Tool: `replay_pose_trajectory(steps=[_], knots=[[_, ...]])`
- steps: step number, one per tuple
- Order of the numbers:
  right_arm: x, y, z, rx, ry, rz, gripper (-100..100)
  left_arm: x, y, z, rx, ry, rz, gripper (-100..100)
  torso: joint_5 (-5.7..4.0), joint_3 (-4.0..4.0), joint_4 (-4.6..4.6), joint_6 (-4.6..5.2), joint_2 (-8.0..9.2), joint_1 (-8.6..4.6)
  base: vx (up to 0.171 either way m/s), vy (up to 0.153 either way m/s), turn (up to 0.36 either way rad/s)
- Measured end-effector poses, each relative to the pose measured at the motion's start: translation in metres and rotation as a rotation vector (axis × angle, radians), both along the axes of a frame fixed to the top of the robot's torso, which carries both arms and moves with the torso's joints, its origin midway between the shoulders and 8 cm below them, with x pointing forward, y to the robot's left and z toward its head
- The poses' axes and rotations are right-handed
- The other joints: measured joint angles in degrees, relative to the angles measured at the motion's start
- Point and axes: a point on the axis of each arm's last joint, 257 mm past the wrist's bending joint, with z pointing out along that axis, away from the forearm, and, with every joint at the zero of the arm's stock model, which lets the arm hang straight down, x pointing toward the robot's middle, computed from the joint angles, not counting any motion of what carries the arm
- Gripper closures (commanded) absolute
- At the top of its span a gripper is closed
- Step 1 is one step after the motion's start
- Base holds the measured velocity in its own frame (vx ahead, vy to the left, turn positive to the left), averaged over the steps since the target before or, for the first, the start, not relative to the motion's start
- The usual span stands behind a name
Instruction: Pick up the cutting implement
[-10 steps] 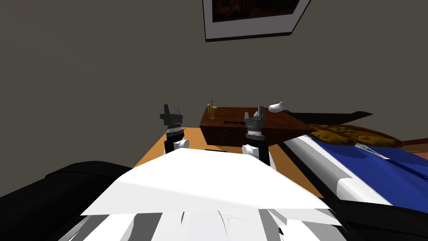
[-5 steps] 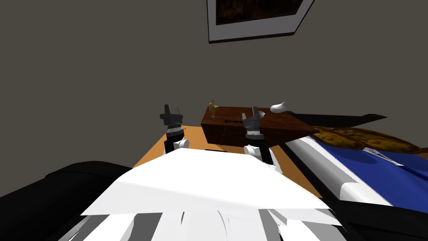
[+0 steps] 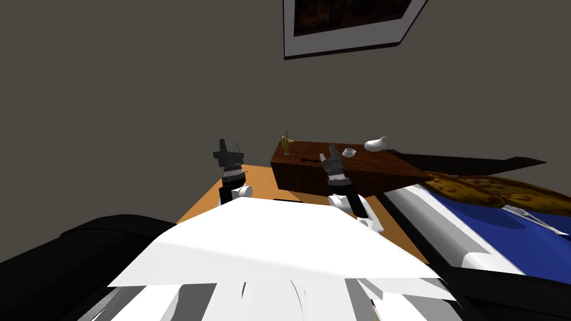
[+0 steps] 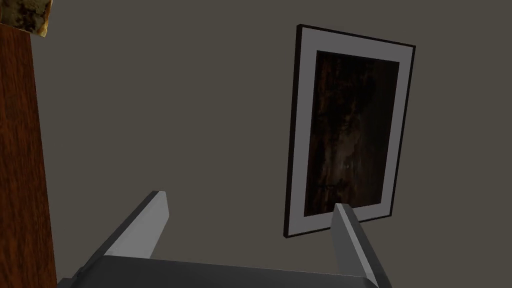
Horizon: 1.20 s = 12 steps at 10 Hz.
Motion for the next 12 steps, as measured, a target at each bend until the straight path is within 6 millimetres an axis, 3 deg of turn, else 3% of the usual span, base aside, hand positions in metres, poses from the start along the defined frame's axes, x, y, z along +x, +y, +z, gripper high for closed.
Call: replay_pose_trajectory(steps=[5, 12], knots=[[0.007, 0.009, -0.034, -0.158, 0.1, 0.041, -100, 0.0, 0.0, 0.0, 0.0, 0.0, 0.0, 0, 0.0, -0.01, -0.01, -0.03, -0.02, -0.01, -0.065, -0.023, 0.108], [0.006, 0.002, -0.094, -0.391, 0.241, 0.081, -100, 0.0, 0.0, 0.0, 0.0, 0.0, 0.0, 0, -0.01, -0.07, -0.03, -0.02, -0.11, -0.02, -0.044, -0.012, 0.109]])
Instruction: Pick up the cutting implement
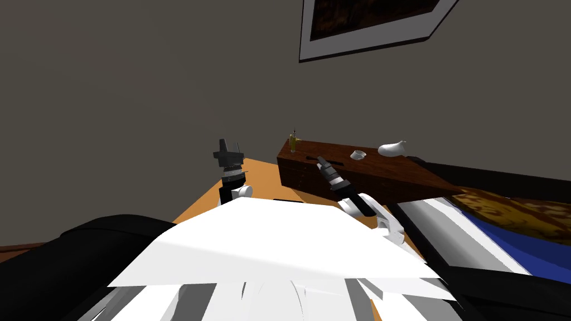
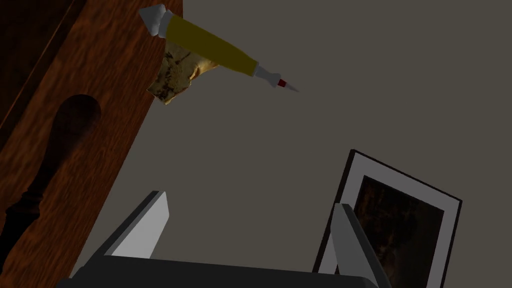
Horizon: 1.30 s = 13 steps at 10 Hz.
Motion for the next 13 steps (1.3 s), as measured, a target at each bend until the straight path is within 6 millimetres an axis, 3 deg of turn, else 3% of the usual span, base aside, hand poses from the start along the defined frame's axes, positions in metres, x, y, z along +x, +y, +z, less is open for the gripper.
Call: replay_pose_trajectory(steps=[5, 8, 13], knots=[[-0.007, -0.007, -0.031, -0.153, 0.074, 0.032, -100, 0.0, 0.0, 0.0, 0.0, 0.0, 0.0, 0, 0.01, -0.07, -0.02, 0.04, -0.13, 0.04, -0.02, -0.003, 0.084], [-0.013, -0.022, -0.064, -0.272, 0.147, 0.045, -100, 0.0, 0.0, 0.0, 0.0, 0.0, 0.0, 0, 0.0, -0.07, -0.03, 0.01, -0.13, 0.01, -0.019, -0.014, 0.136], [-0.028, -0.041, -0.096, -0.442, 0.225, 0.081, -100, 0.0, 0.0, 0.0, 0.0, 0.0, 0.0, 0, 0.0, -0.11, -0.03, 0.05, -0.2, 0.05, -0.003, -0.007, 0.105]])
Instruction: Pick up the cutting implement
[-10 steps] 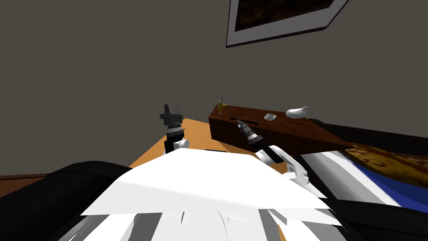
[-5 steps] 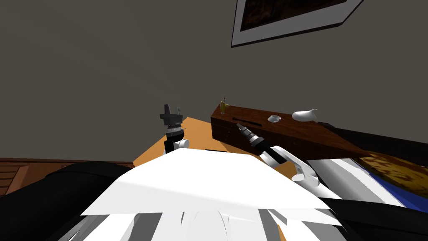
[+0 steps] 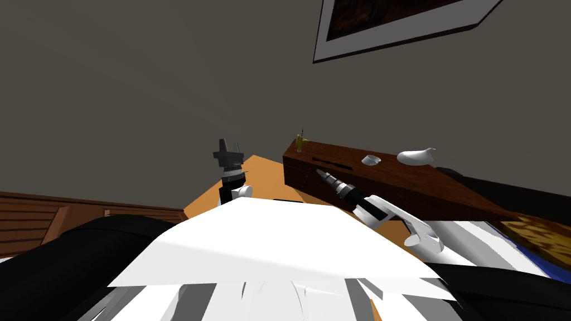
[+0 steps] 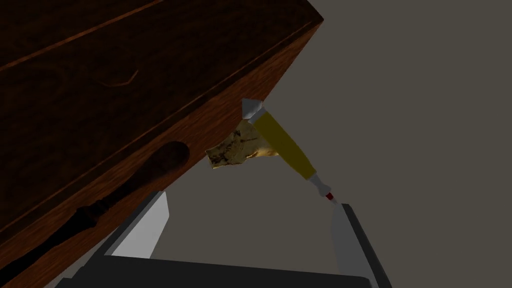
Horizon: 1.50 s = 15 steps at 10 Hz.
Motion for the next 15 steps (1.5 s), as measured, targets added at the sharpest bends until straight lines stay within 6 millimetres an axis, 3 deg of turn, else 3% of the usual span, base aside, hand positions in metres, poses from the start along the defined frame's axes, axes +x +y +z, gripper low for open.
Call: replay_pose_trajectory(steps=[6, 15], knots=[[-0.028, -0.043, -0.051, -0.236, 0.125, 0.04, -100, 0.0, 0.0, 0.0, 0.0, 0.0, 0.0, 0, 0.0, -0.04, -0.02, -0.04, -0.07, -0.01, 0.009, -0.013, 0.115], [-0.059, -0.113, -0.087, -0.559, 0.263, 0.123, -100, 0.0, 0.0, 0.0, 0.0, 0.0, 0.0, 0, 0.0, -0.06, -0.02, -0.03, -0.1, 0.0, 0.015, -0.011, 0.098]])
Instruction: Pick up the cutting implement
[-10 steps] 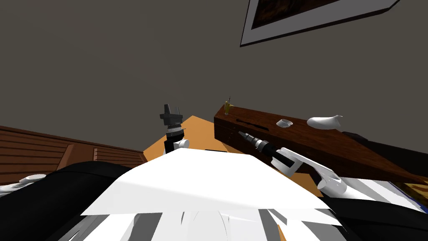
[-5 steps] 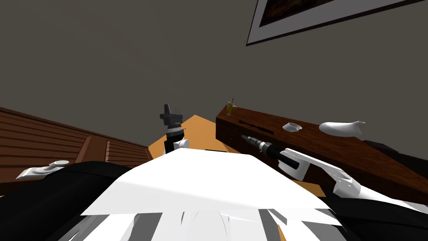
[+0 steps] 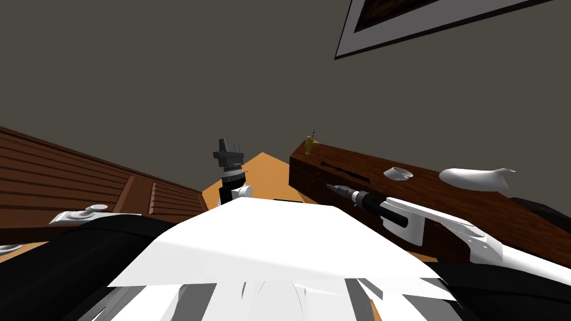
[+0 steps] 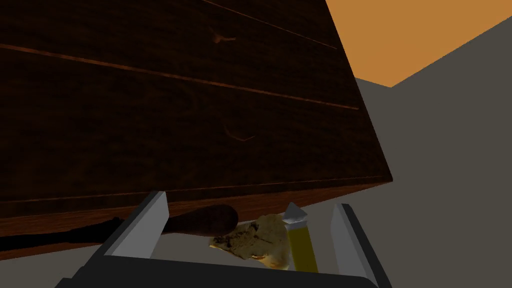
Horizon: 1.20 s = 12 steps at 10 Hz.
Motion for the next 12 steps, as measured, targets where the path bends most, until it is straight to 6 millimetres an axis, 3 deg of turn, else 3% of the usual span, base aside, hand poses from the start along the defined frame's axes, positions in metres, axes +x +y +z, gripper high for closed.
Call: replay_pose_trajectory(steps=[8, 12], knots=[[-0.027, -0.07, -0.014, -0.29, 0.121, 0.099, -100, 0.0, 0.0, 0.0, 0.0, 0.0, 0.0, 0, -0.01, -0.05, -0.02, 0.01, -0.09, 0.0, 0.025, -0.012, 0.094], [-0.034, -0.106, -0.008, -0.439, 0.168, 0.171, -100, 0.0, 0.0, 0.0, 0.0, 0.0, 0.0, 0, 0.0, -0.04, -0.01, 0.04, -0.07, 0.01, 0.022, -0.013, 0.057]])
